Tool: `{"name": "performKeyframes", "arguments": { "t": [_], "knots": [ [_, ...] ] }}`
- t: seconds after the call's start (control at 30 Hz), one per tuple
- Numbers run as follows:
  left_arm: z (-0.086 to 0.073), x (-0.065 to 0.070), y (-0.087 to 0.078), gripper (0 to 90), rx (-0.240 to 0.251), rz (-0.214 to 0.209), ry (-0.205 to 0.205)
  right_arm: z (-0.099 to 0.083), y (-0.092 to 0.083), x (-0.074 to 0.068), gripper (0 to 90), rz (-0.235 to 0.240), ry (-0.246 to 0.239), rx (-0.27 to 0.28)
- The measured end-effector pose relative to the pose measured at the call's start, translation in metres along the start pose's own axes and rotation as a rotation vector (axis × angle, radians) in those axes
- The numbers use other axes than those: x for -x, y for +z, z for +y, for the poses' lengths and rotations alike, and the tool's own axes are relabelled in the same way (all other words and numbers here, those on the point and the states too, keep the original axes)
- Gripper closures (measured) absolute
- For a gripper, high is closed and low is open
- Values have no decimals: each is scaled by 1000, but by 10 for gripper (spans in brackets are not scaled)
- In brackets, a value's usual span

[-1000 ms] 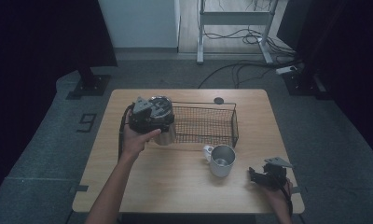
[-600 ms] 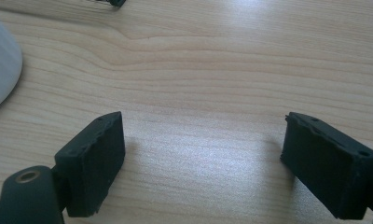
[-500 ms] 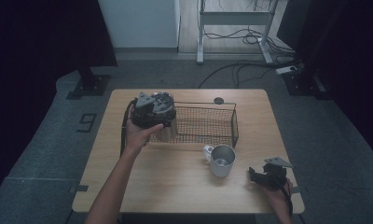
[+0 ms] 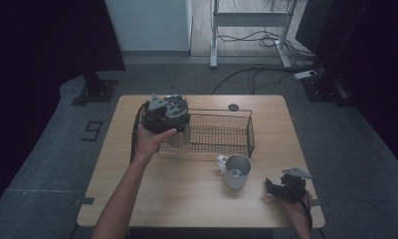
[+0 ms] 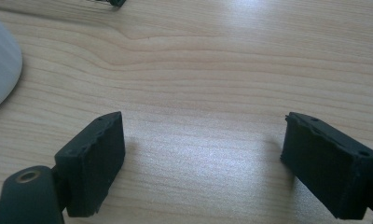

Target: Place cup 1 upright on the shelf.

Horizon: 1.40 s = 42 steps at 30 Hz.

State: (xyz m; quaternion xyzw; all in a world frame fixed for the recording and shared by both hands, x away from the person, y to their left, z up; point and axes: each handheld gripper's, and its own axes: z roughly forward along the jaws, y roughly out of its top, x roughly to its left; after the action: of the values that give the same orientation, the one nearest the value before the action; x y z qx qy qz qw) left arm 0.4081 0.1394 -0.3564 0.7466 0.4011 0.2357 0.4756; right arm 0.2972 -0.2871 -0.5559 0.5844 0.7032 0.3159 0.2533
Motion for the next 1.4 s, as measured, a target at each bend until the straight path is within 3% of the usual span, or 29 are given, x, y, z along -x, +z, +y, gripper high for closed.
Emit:
{"name": "performKeyframes", "arguments": {
  "t": [0.73,1.4],
  "knots": [
    [12,1,13,39,-10,-10,-7,0,0,0,131,0,-1,1],
    [17,-11,33,39,-42,17,-15,0,0,0,131,0,-1,0]
  ]
}}
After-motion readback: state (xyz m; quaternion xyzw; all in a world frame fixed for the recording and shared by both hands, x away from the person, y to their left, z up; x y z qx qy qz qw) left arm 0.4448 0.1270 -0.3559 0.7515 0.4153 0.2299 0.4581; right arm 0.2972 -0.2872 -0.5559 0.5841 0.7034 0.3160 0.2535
